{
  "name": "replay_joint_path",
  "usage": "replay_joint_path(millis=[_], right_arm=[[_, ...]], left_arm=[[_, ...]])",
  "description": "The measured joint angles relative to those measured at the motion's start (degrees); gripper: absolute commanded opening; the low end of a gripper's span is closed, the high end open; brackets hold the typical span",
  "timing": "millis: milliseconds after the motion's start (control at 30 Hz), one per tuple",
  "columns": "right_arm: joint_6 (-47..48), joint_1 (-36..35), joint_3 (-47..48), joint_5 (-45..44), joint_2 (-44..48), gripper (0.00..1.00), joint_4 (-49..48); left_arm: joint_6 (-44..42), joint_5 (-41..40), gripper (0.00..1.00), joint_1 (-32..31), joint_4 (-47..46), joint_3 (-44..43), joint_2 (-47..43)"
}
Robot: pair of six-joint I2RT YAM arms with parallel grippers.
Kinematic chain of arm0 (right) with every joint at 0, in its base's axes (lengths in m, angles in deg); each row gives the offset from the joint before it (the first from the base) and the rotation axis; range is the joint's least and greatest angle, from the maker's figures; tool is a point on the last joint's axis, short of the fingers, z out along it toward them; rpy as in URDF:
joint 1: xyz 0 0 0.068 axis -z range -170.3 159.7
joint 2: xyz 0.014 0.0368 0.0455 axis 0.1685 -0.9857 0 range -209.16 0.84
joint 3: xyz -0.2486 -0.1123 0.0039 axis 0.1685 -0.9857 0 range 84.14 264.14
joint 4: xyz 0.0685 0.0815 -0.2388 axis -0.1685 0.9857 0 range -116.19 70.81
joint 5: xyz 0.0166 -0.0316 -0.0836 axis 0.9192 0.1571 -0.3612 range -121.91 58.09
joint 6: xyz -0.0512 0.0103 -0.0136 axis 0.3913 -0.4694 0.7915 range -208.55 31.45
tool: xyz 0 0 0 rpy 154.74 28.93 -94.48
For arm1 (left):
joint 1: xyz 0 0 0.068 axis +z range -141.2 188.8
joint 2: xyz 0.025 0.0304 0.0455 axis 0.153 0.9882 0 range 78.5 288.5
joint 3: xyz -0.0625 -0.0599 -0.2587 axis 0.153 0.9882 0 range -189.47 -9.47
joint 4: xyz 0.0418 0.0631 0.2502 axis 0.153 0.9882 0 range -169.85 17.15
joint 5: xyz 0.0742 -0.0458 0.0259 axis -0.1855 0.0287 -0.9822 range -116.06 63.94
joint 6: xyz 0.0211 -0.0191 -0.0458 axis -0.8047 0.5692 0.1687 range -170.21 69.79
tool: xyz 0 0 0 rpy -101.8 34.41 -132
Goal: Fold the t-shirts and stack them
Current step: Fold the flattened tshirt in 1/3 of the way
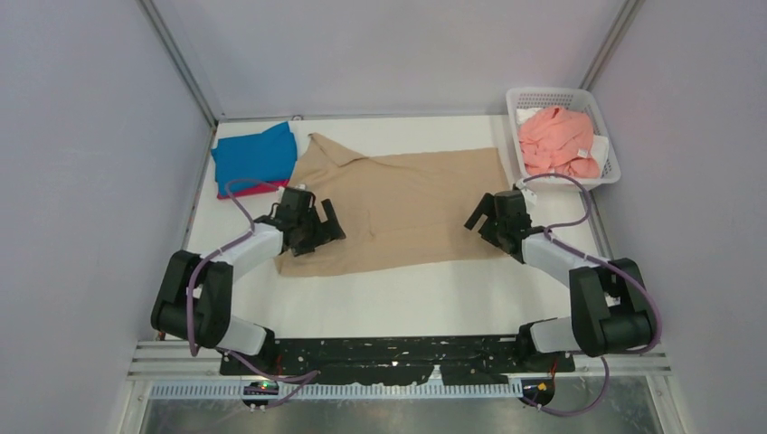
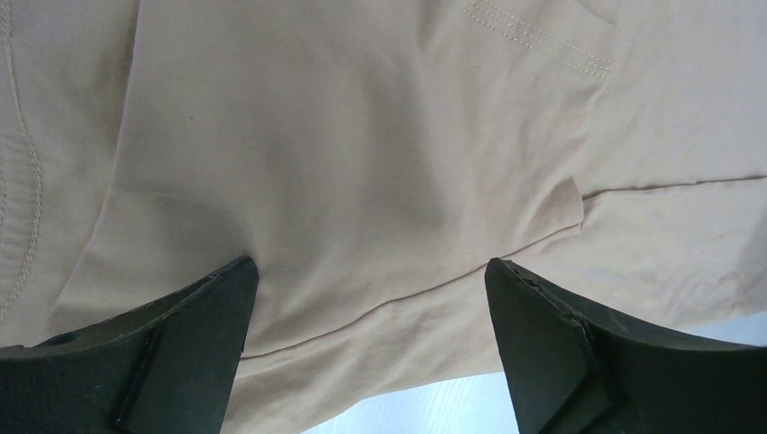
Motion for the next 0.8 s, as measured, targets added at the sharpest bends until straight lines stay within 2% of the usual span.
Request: replay_joint_path(millis=[200,533,800], right_arm=[[-1.1,0.0,-8.3,0.7,11.6,0.95,2.5],[-2.3,0.0,-18.6,2.0,39.0,0.95,18.1],[-2.2,0.0,-19.3,3.4,43.3,0.95,24.1]], left_arm=[[1.4,1.6,1.0,0.0,-3.5,6.6,-6.2],[3.7,2.1,1.0,-1.5,-2.3,18.6,-23.0],[4.4,1.6,1.0,-1.6,1.9,21.3,-29.8]])
